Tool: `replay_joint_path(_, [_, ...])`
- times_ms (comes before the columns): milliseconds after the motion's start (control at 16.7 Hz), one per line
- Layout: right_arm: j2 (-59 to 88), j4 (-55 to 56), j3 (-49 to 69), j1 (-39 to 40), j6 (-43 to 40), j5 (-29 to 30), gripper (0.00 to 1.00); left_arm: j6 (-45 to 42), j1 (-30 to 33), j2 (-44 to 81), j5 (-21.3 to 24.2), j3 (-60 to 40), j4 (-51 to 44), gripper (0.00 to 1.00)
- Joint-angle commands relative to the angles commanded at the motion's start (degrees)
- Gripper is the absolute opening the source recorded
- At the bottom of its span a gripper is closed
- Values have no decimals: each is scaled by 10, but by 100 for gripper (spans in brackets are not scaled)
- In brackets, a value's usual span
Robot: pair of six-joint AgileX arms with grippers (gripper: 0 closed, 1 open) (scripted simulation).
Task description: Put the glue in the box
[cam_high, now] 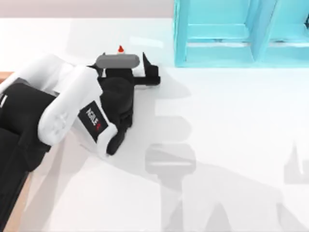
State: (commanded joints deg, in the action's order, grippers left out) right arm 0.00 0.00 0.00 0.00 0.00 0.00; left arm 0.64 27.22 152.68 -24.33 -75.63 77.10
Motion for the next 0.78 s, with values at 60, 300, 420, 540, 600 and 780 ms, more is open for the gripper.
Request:
replay_joint_path(60, [0, 0, 0, 0, 0, 0, 100, 0, 0, 0, 0, 0, 0, 92])
replay_joint_path(300, [0, 0, 0, 0, 0, 0, 100, 0, 0, 0, 0, 0, 0, 62])
replay_joint_path(420, [0, 0, 0, 0, 0, 0, 100, 0, 0, 0, 0, 0, 0, 47])
replay_joint_path(540, [0, 0, 0, 0, 0, 0, 100, 0, 0, 0, 0, 0, 0, 32])
replay_joint_path(600, [0, 0, 0, 0, 0, 0, 100, 0, 0, 0, 0, 0, 0, 25])
replay_joint_path(780, [0, 0, 0, 0, 0, 0, 100, 0, 0, 0, 0, 0, 0, 2])
